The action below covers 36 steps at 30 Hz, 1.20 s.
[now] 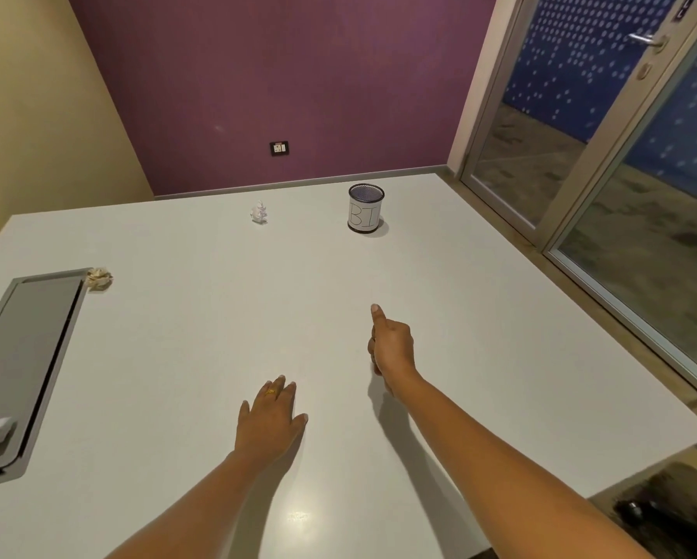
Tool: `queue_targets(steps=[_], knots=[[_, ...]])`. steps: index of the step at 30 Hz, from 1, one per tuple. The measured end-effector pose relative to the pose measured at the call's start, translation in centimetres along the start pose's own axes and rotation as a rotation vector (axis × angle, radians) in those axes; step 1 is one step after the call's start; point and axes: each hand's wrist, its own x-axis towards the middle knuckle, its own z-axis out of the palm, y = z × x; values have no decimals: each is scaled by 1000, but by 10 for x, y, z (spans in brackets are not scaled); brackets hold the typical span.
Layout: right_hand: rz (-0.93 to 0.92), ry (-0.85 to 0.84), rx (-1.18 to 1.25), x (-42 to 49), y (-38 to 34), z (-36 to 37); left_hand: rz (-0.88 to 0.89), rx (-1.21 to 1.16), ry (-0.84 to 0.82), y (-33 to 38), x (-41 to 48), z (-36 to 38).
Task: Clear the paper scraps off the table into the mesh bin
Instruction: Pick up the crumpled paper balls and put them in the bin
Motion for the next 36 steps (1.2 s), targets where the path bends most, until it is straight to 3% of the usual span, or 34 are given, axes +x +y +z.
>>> queue_targets(steps=[8,15,24,30,36], knots=[[-56,-62,-129,20,-14,-5,-53,-43,75,18,29,-20],[-272,-57,-515,53,-17,-3,-95,-84,103,30,69,-30],[-486,-229,-798,135,-41,0,-151,-76,173,41,134,-48],[-554,-196,-855,204,-64,20,-210,-45,249,32,186,-62],[-668,0,-733,268,-102,37,-264,-37,259,16,232,-66]])
